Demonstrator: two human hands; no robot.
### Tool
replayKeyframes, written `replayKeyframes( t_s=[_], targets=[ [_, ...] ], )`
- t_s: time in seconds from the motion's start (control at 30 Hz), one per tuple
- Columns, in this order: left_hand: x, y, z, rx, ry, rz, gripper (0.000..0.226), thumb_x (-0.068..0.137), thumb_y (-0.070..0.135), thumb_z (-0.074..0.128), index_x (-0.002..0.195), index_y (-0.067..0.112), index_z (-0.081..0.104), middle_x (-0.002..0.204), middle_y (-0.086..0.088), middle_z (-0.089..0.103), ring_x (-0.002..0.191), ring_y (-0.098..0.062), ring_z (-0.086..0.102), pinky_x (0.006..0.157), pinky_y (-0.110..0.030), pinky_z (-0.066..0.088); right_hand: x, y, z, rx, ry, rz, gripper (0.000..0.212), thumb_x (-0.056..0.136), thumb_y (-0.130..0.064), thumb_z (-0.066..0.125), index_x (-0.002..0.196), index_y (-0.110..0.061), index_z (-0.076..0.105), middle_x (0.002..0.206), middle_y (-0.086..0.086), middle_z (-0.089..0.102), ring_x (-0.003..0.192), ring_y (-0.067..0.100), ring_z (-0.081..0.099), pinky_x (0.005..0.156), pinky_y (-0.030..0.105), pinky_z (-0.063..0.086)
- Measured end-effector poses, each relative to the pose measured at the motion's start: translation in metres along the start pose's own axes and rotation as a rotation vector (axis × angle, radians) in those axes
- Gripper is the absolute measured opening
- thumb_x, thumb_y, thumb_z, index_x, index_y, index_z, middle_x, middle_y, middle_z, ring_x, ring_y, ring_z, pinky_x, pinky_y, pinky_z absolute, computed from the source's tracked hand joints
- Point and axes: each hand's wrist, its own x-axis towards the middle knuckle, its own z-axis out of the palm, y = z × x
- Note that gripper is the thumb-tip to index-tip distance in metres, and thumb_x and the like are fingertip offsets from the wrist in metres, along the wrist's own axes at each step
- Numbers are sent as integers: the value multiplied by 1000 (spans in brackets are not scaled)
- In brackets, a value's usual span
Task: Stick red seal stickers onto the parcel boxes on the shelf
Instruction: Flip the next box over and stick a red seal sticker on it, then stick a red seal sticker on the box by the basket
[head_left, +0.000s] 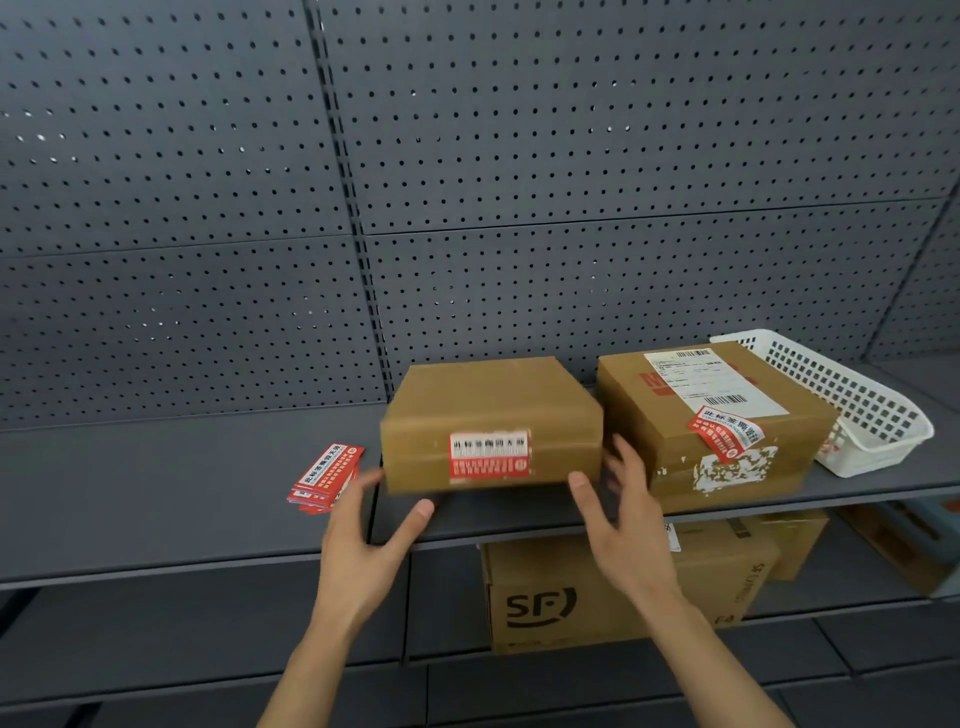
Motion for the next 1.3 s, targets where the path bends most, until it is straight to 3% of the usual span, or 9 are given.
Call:
replayKeyframes(
  t_s=[0.13, 0.2, 0.3, 0.4, 0.53, 0.67, 1.0, 1.2, 1.3],
  targets=[
    [19, 46, -17, -191, -82, 220, 95, 87, 77, 69, 166, 36, 36, 170, 20, 40, 161, -5, 31, 129, -42, 29, 26, -50, -30, 341, 69, -198, 93, 94, -71, 62, 167, -23, 30, 166, -12, 47, 153, 8, 45, 125, 36, 39],
    [36, 73, -21, -233, -99, 294, 75, 104, 61, 53, 170, 34, 29, 172, 21, 36, 161, -4, 30, 129, -38, 30, 46, -74, -44, 443, 37, -237, 75, 102, -49, 59, 165, -19, 32, 165, -7, 49, 153, 9, 46, 124, 35, 40],
    [55, 99, -21, -422, -67, 154, 65, 108, 65, 43, 168, 42, 31, 167, 26, 42, 154, 4, 39, 131, -41, 29, 76, -99, -60, 562, -48, -204, 67, 98, -45, 57, 158, -23, 38, 166, -6, 48, 153, 10, 47, 123, 40, 42],
    [66, 99, -19, -597, -85, 64, 76, 104, 66, 40, 166, 24, 37, 164, 7, 54, 153, -18, 49, 128, -50, 35, 97, -99, -60, 453, -147, -136, 63, 96, -48, 52, 157, -31, 51, 168, -10, 46, 153, 11, 45, 124, 48, 39],
    [81, 90, -7, -698, -84, -97, 44, 113, 34, 37, 149, 26, 62, 133, 4, 76, 116, -19, 73, 94, -37, 59, 108, -79, -39, 282, -188, 27, 63, 110, -15, 51, 167, -39, 36, 172, -19, 35, 152, 6, 39, 107, 21, 41],
    [96, 57, 2, -674, -186, -282, 51, 103, 19, 49, 152, 28, 57, 136, -7, 75, 102, -24, 77, 83, -41, 60, 121, -51, -18, 261, -230, 184, 71, 110, -7, 55, 171, -26, 25, 174, -7, 34, 154, 16, 42, 124, 41, 40],
    [111, 6, 24, -356, -202, -350, 77, 85, 46, 69, 159, 43, 47, 153, 1, 44, 129, -24, 63, 107, -52, 57, 145, -6, 12, 34, -282, 255, 61, 113, -18, 53, 169, -25, 31, 172, -1, 38, 155, 23, 40, 122, 39, 37],
    [105, 12, 24, -259, -152, -340, 63, 105, 40, 67, 162, 33, 43, 148, 6, 58, 119, -11, 66, 86, -28, 54, 148, -17, 12, -121, -247, 204, 61, 112, -27, 56, 168, -21, 34, 169, 3, 43, 155, 28, 43, 125, 43, 37],
    [106, 11, 19, -207, -67, -325, 65, 98, 64, 66, 155, 38, 50, 144, 10, 61, 125, -11, 63, 100, -33, 52, 139, -42, 0, -79, -202, 134, 60, 112, -40, 54, 167, -23, 38, 170, 2, 43, 154, 24, 45, 124, 40, 38]
  ],
)
